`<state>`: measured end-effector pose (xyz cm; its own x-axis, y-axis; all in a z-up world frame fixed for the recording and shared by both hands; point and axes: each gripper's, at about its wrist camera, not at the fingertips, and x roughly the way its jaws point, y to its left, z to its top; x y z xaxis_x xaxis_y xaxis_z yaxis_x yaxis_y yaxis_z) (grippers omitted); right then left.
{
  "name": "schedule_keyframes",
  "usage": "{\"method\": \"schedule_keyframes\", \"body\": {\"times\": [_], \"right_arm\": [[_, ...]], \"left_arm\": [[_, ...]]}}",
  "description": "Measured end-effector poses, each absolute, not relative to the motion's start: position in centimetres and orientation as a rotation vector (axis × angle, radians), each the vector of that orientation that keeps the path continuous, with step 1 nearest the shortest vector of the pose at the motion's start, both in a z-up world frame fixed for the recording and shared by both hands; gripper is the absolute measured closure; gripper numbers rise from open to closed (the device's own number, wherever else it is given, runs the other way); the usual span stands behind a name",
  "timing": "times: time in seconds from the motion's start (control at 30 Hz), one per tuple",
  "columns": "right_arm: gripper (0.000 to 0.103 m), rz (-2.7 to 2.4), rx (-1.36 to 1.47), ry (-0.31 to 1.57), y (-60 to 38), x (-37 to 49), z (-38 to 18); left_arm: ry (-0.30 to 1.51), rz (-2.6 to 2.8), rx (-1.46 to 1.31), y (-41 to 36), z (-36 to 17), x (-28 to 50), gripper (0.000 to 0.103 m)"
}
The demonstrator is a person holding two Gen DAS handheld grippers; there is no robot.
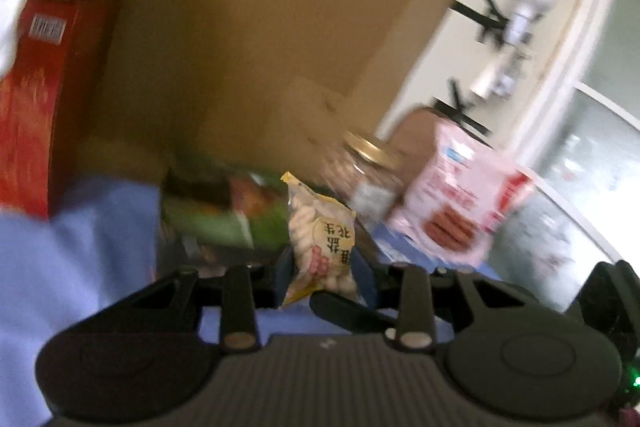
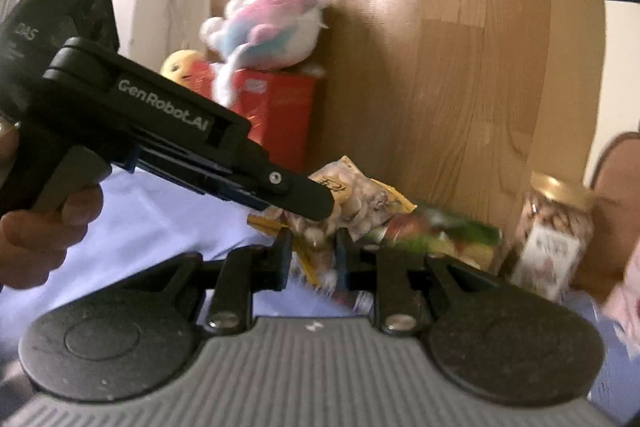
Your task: Organize snacks
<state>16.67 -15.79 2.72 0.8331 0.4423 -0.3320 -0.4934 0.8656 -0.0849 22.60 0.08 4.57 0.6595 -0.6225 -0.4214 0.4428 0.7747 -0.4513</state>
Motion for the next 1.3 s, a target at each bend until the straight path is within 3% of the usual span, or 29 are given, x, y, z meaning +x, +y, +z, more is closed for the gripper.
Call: {"method": "schedule_keyframes", "body": {"times": [0.2,0.3,0.43,0.53,0.9,1.3], "right_arm": [[0.075,0.466,-0.136,0.342,-14.9,22.6,1.4],[0.068,0.451,-0.103,0.357,-15.3,22.7,1.0],[0.066,0.440,-0.052,0.348,-16.8,19.3,1.3],[0.057,0.416,0.019,0.359,-18.5,15.8,0.9],[0.054,0.239,0.347,0.576,-22.3,6.0,-3.7],[0.050,0.271,0.406,0.519,-21.4,1.5,-2.3]], "left_arm": [[0.584,-0.460,-0.269,-0.7,3.4,27.6,0.071],[0.586,-0.429,-0.265,-0.6,2.7,27.2,0.070],[0.546,-0.416,-0.249,0.1,2.9,24.1,0.068],[0.524,-0.411,-0.232,-0.1,3.1,20.5,0.063],[0.663,-0.308,-0.080,-3.3,-0.6,10.6,0.050],[0.704,-0.239,-0.053,-2.7,-1.9,5.6,0.044]]}}
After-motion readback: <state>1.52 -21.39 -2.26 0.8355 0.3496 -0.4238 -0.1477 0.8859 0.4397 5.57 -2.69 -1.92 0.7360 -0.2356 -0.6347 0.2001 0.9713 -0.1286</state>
